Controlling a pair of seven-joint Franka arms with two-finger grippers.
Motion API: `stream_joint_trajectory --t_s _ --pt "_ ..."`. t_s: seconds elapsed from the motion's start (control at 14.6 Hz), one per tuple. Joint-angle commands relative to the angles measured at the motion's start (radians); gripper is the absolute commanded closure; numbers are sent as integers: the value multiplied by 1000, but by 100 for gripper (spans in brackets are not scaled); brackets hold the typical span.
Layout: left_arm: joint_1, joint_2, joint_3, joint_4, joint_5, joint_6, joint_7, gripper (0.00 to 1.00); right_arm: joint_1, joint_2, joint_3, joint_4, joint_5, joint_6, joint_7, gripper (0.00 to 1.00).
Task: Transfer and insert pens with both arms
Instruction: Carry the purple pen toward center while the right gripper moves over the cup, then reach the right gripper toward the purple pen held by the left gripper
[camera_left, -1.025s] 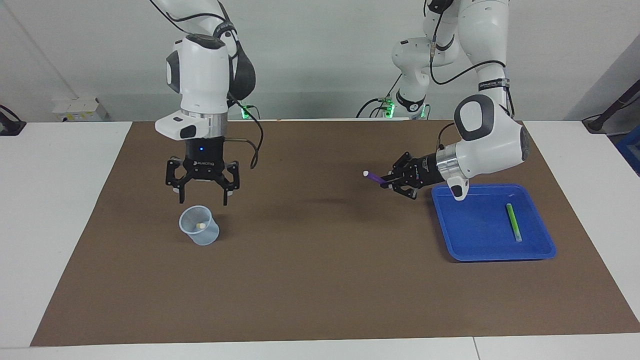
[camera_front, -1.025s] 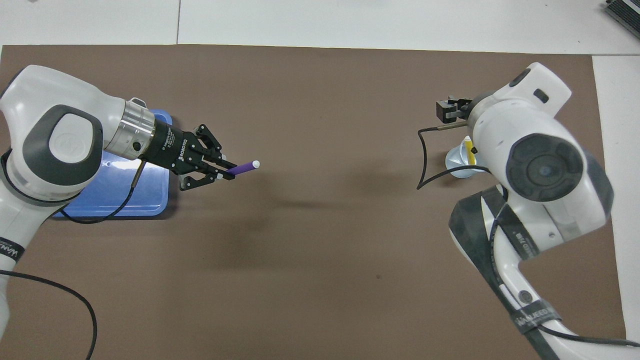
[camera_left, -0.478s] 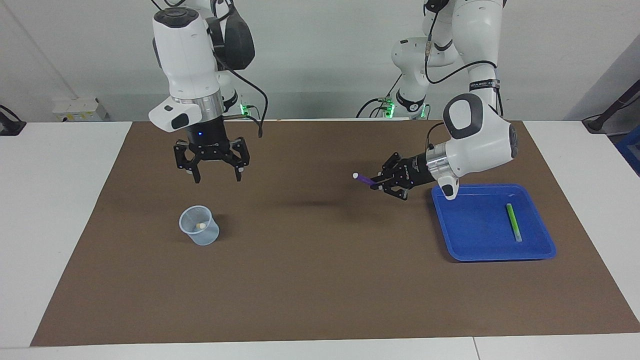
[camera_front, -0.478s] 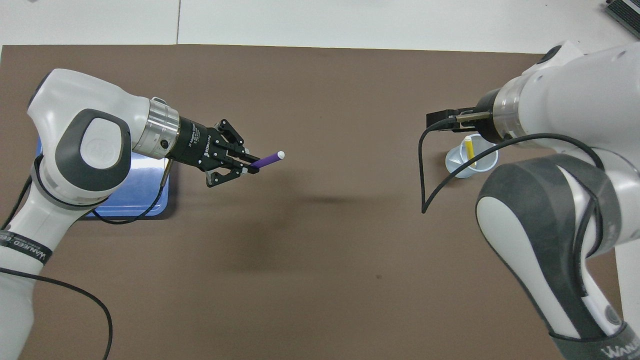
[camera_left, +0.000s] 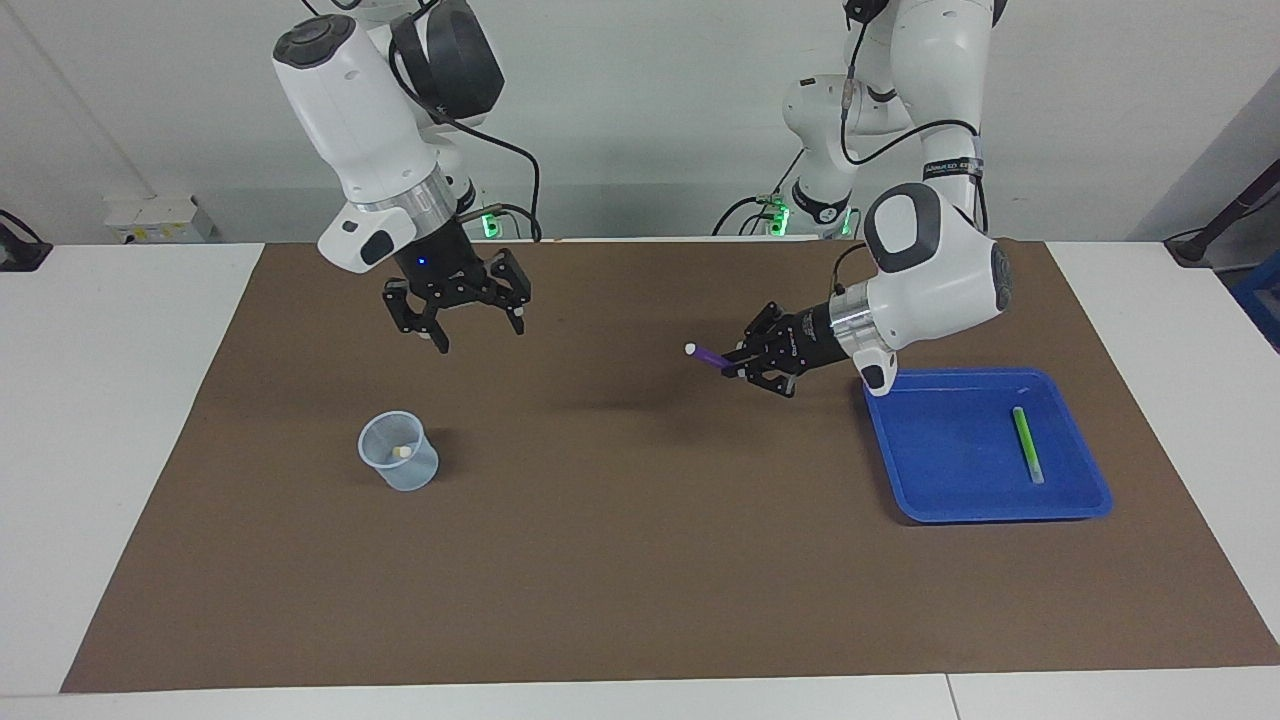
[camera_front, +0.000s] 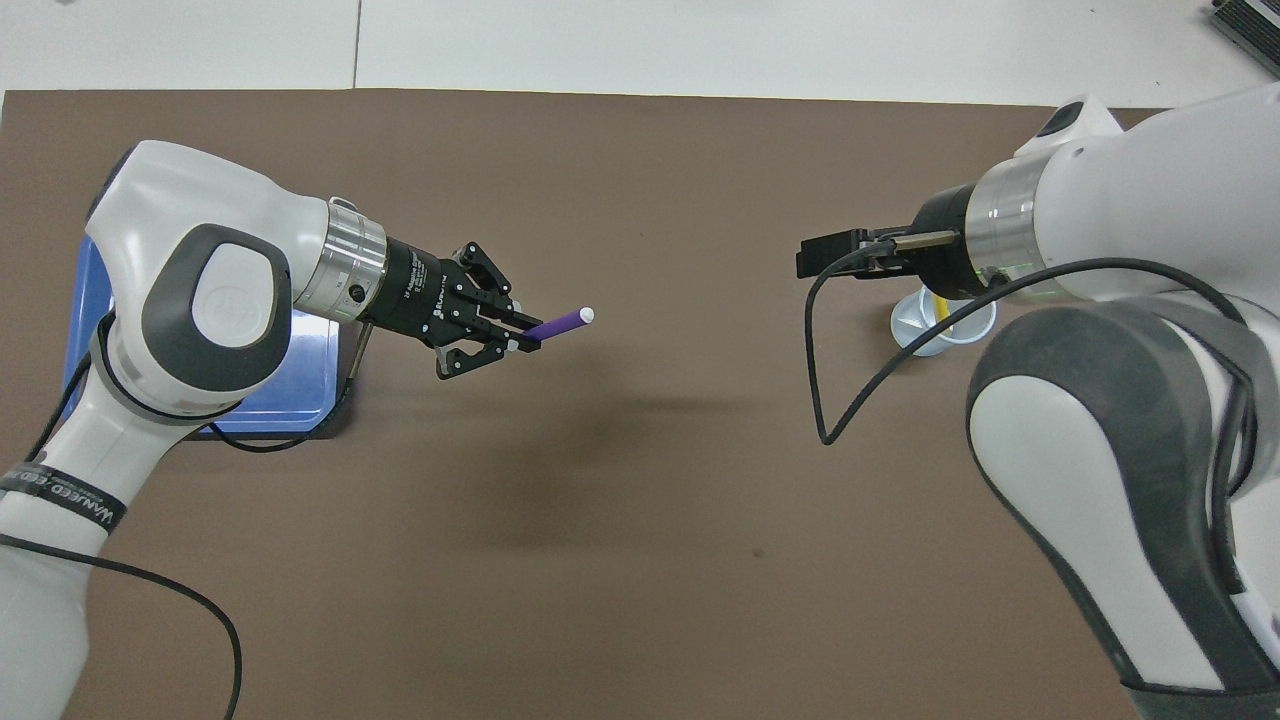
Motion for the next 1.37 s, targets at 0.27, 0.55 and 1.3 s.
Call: stream_joint_trajectory --t_s 0.27,0.55,1.3 --pt "-12 -39 16 -34 -13 14 -11 100 77 34 7 2 175 172 84 5" --pt "-14 -48 16 -37 -11 11 -10 100 160 67 5 -7 174 359 308 6" --pt "-52 -49 16 -39 -8 21 -45 100 274 115 5 -64 161 530 539 20"
